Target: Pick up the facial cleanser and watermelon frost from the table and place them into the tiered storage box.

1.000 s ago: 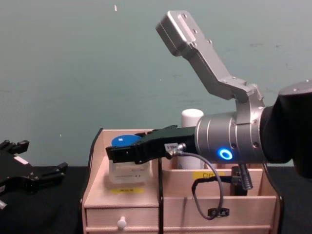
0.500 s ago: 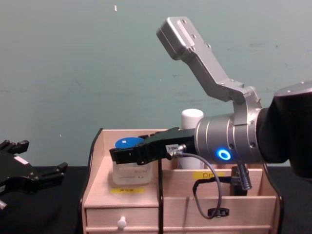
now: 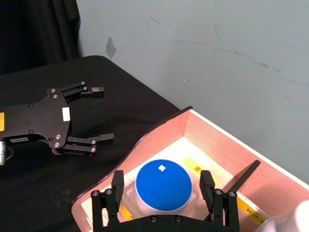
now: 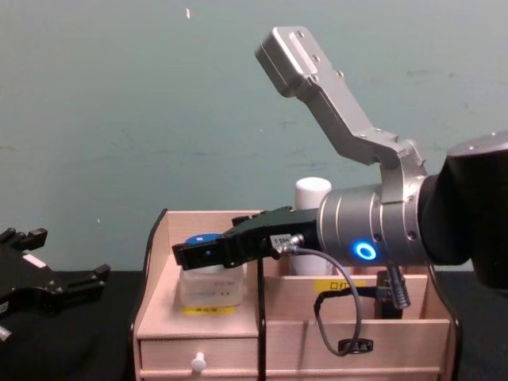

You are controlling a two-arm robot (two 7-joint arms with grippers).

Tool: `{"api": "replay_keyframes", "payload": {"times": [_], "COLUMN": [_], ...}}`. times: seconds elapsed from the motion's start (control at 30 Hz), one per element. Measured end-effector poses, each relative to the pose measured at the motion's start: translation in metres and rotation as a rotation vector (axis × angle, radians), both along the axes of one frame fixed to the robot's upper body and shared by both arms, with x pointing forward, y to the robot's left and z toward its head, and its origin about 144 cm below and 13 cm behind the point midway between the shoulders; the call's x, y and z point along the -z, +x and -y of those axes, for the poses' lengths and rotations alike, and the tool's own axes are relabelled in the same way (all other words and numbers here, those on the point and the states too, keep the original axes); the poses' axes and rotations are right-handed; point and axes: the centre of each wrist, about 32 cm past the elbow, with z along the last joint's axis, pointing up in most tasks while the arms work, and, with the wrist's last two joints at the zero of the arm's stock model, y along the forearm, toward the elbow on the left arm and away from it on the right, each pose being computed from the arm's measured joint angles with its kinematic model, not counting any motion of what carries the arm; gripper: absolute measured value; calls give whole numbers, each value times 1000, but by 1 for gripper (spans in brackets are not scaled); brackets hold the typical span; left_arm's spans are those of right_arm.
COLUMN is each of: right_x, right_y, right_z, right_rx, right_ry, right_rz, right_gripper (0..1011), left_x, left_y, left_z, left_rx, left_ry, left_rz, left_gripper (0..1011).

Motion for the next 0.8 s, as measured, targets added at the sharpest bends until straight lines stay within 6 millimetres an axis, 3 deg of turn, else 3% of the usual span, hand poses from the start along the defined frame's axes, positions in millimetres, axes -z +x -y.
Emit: {"api": "replay_keyframes", "payload": {"times": [0.5,0.8], "right_x": [-10,-15], "right_y": [-12,-54], "right_z": [12,46], "right_rx": [-25,-17], "right_ry": [28,81], "right_rz": [69,128], "right_gripper": [1002,1002], "left_x": [0,0], "left_y": [0,0], "left_z": [0,0], "left_rx": [0,0], "left_ry": [0,0], "left_rz": [0,0], "left_gripper": [1001,1001]}}
